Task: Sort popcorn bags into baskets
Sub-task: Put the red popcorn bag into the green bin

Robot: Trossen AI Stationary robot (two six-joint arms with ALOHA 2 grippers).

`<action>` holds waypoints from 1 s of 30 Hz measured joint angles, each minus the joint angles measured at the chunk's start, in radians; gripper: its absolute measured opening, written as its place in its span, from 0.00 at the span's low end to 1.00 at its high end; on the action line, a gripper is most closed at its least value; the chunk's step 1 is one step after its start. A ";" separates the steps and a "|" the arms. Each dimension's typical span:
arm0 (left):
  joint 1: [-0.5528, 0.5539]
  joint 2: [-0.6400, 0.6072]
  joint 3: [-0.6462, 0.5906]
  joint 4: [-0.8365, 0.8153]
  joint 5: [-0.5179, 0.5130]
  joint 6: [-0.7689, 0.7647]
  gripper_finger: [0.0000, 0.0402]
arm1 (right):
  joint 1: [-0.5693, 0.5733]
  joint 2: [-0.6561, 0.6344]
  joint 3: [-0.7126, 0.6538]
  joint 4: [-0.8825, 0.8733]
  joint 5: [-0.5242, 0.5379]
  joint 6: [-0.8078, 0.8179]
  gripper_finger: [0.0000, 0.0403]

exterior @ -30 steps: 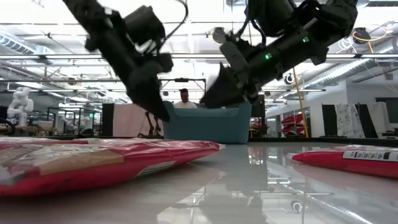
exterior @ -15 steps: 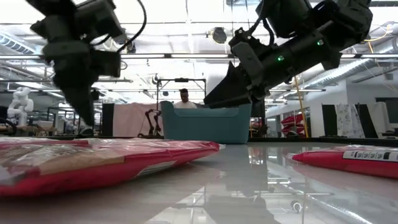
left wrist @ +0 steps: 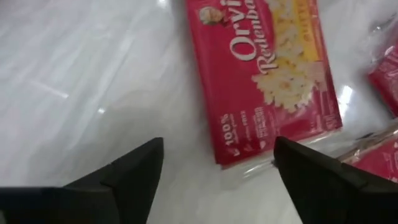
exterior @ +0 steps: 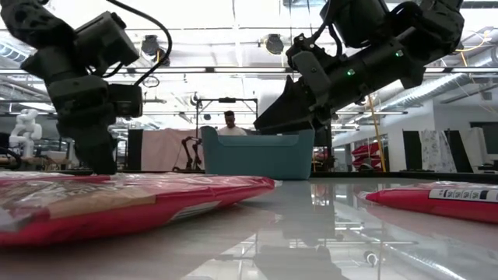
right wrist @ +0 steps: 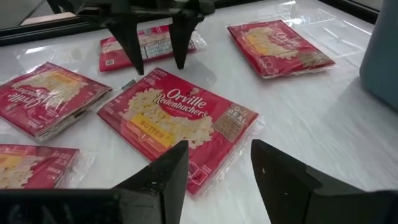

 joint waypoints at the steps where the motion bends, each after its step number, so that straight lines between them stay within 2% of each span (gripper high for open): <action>1: -0.001 0.000 -0.012 0.028 0.006 0.000 0.74 | 0.000 0.000 0.000 0.000 0.000 0.000 0.42; 6: -0.005 0.000 -0.067 0.136 0.011 0.013 0.54 | 0.000 0.000 0.000 0.011 0.000 0.000 0.42; 9: -0.005 0.000 -0.084 0.166 0.015 0.042 0.38 | 0.000 0.000 0.000 0.022 0.000 0.000 0.42; 13: -0.006 0.002 -0.091 0.224 0.078 0.096 0.12 | 0.000 0.000 0.000 0.040 0.000 -0.005 0.42; 15: -0.005 0.002 -0.091 0.263 0.077 0.126 0.03 | 0.000 0.000 0.001 0.048 0.000 -0.005 0.42; 22: 0.013 0.002 -0.090 0.372 0.030 0.227 0.01 | -0.012 0.000 0.001 0.045 0.008 0.056 0.42; 26: 0.020 0.002 -0.061 0.374 0.019 0.331 0.01 | -0.041 0.000 0.001 0.018 0.008 0.104 0.42; 28: 0.020 0.002 -0.044 0.369 0.012 0.392 0.01 | -0.078 0.000 0.001 0.008 -0.041 0.089 0.45; 30: 0.022 0.002 -0.025 0.367 0.012 0.438 0.01 | -0.137 0.000 0.001 0.009 -0.155 0.088 0.50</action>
